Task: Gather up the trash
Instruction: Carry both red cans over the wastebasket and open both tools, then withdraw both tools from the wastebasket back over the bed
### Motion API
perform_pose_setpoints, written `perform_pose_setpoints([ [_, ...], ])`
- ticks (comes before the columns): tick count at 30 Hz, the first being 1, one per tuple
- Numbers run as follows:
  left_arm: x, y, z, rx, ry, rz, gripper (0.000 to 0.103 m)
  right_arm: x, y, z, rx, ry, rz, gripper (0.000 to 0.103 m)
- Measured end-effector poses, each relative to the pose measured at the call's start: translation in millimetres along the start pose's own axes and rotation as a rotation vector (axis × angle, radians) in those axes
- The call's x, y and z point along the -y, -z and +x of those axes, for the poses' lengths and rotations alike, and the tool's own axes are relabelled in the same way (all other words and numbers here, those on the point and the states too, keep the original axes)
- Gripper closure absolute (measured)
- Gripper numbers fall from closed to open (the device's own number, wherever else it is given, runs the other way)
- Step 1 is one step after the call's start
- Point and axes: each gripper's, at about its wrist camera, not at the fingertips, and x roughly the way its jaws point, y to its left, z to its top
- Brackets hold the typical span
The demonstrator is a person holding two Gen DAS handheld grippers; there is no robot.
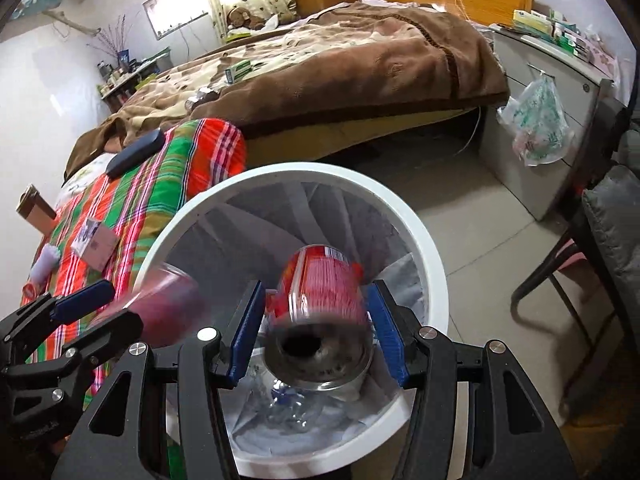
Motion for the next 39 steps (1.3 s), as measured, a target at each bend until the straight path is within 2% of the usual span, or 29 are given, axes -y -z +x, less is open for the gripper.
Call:
perform_pose_setpoints([
  [20, -27, 16, -45, 0.07, -0.049, -0.057, 0.038, -22, 5, -15, 0.054, -0.025, -0.017, 0.04],
  [39, -84, 50, -110, 0.143, -0.17, -0.174, 0.038, -88, 16, -22, 0.09, -0.118, -0.114, 0.041],
])
